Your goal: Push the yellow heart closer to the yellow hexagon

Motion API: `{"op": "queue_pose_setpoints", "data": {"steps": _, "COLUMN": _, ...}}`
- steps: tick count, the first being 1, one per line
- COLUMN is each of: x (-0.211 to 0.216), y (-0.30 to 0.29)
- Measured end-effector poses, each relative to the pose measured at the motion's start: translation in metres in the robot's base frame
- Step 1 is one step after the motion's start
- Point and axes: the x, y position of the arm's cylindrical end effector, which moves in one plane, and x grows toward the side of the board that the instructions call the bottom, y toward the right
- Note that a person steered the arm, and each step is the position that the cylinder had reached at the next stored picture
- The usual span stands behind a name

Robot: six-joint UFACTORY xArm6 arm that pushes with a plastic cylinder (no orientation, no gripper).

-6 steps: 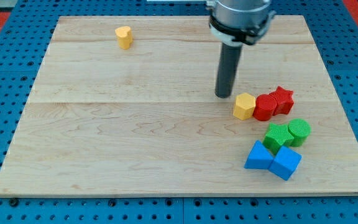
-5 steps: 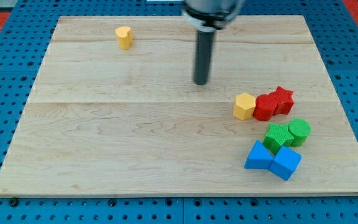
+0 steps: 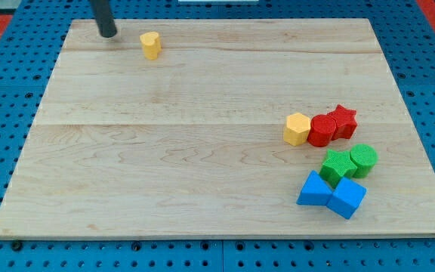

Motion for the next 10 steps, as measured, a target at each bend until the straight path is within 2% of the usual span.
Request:
{"op": "queue_pose_setpoints", "data": {"steps": 1, "x": 0.064, "y": 0.056}}
{"op": "queue_pose_setpoints", "data": {"steps": 2, "x": 0.099, "y": 0.108}}
{"op": "queue_pose_setpoints", "data": {"steps": 3, "x": 0.054, "y": 0.058}}
{"op": "queue_pose_setpoints", "data": {"steps": 4, "x": 0.034, "y": 0.06}}
{"op": "queue_pose_setpoints", "data": {"steps": 5, "x": 0.042, "y": 0.115}}
{"op": "queue_pose_setpoints", "data": {"steps": 6, "x": 0.082, "y": 0.149}}
{"op": "queue_pose_setpoints", "data": {"steps": 7, "x": 0.096, "y": 0.185}}
{"op": "queue_pose_setpoints", "data": {"steps": 8, "x": 0.143, "y": 0.225}}
{"op": "queue_pose_setpoints", "data": {"steps": 9, "x": 0.172, "y": 0.246}}
{"op": "queue_pose_setpoints", "data": {"steps": 10, "x": 0.14, "y": 0.24}}
